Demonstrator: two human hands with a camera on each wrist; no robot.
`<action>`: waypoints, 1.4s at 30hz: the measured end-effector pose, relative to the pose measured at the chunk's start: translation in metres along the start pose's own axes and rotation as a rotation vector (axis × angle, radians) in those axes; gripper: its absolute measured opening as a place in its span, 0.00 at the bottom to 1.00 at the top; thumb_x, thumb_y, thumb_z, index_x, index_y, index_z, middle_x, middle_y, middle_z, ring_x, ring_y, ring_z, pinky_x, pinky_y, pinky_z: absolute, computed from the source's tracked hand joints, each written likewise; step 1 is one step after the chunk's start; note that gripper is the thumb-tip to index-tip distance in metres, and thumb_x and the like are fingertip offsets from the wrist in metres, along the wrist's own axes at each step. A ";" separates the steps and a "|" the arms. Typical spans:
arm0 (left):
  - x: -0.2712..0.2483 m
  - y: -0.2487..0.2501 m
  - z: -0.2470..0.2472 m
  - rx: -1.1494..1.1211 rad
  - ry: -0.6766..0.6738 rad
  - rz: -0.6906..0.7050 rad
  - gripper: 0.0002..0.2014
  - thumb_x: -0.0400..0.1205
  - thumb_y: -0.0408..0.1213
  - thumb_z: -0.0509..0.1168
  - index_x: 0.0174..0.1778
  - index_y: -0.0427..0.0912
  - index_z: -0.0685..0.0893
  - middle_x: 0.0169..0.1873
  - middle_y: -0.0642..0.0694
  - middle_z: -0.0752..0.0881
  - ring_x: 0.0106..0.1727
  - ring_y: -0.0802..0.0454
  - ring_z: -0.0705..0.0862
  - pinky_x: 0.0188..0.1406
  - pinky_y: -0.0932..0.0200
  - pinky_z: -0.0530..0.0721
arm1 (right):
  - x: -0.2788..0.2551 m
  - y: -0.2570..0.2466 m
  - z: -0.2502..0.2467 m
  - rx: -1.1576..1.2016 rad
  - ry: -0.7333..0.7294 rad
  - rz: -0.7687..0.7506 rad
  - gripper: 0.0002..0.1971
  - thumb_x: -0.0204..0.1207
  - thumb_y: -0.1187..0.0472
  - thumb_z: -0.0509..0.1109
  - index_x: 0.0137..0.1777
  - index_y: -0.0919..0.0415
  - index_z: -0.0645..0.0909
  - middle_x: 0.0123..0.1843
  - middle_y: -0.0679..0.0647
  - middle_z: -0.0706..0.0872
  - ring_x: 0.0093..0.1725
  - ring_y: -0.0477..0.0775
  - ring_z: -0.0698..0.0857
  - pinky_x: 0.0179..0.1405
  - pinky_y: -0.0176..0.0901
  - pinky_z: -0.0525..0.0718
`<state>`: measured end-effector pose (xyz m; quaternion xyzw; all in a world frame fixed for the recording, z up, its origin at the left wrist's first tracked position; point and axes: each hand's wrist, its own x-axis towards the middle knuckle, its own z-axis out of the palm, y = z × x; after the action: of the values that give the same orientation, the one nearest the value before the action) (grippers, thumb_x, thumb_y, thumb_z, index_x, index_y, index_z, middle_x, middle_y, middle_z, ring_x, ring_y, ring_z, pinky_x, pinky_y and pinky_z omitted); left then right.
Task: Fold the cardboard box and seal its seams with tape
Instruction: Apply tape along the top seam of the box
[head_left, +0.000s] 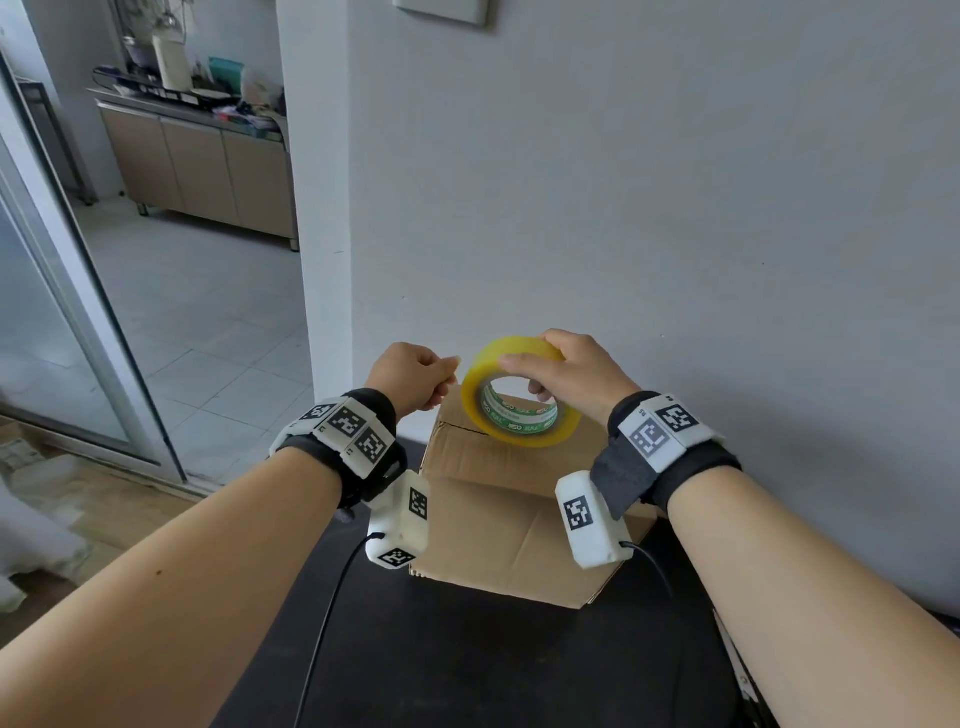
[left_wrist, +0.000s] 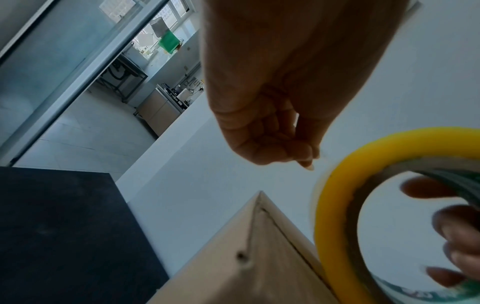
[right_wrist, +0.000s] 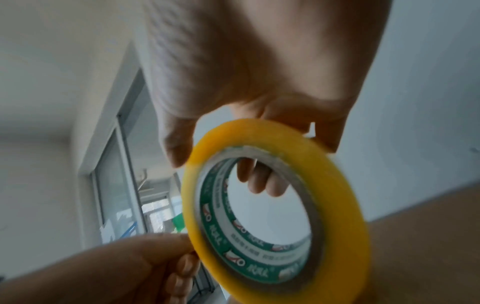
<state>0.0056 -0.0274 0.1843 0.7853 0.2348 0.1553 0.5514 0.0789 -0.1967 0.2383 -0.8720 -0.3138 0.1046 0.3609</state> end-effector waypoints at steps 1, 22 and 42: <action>0.000 -0.003 -0.001 -0.003 0.006 -0.005 0.15 0.82 0.42 0.65 0.32 0.38 0.83 0.26 0.47 0.81 0.25 0.56 0.77 0.23 0.73 0.79 | -0.001 0.003 0.000 0.077 -0.005 0.016 0.25 0.73 0.41 0.69 0.51 0.66 0.81 0.38 0.56 0.87 0.42 0.53 0.85 0.48 0.48 0.80; -0.007 -0.036 -0.014 -0.006 0.063 -0.141 0.15 0.79 0.43 0.70 0.29 0.38 0.83 0.25 0.46 0.81 0.24 0.54 0.75 0.29 0.66 0.78 | 0.021 -0.009 0.029 0.245 0.118 0.072 0.30 0.67 0.34 0.71 0.23 0.62 0.74 0.24 0.59 0.80 0.27 0.55 0.79 0.43 0.48 0.80; -0.017 -0.056 -0.005 -0.128 -0.108 -0.347 0.16 0.85 0.45 0.59 0.36 0.38 0.75 0.30 0.44 0.79 0.32 0.50 0.85 0.38 0.53 0.87 | 0.010 -0.003 0.029 0.442 0.012 0.297 0.30 0.64 0.29 0.69 0.38 0.60 0.84 0.30 0.57 0.86 0.43 0.59 0.87 0.59 0.55 0.84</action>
<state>-0.0221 -0.0172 0.1336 0.7035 0.3263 0.0301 0.6306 0.0729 -0.1725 0.2196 -0.8091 -0.1497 0.2173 0.5251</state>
